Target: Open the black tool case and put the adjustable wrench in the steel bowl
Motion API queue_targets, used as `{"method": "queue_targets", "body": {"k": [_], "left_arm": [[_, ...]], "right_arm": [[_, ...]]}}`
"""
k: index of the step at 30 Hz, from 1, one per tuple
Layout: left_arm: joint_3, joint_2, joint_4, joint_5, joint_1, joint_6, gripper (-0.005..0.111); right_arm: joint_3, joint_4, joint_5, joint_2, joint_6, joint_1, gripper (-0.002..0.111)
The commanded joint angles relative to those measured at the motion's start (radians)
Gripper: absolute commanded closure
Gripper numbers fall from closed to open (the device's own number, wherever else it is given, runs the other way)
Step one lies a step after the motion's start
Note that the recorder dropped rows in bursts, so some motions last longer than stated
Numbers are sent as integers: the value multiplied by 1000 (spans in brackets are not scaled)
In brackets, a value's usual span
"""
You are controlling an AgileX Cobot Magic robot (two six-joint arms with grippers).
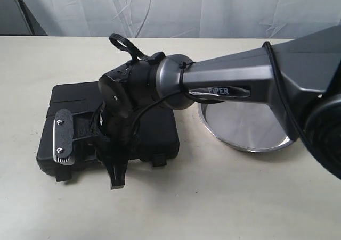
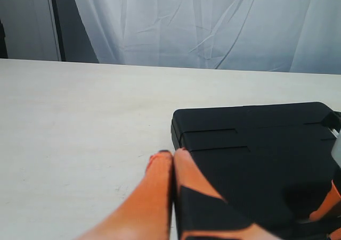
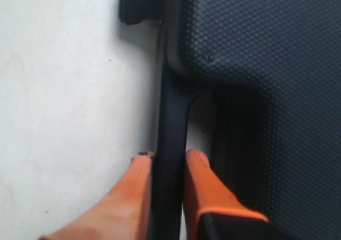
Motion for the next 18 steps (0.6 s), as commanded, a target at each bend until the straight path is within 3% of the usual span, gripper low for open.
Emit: {"method": "queue_targets", "body": {"k": [1,18], "left_arm": [[-1,-5,7,-13,-7,-5,107],[-1,-5,7,-13,-7,-5,107]], "right_arm": [[-5,-5,-7,-2,-14,1,109],[-5,-11,3,-28,8,1,109]]}}
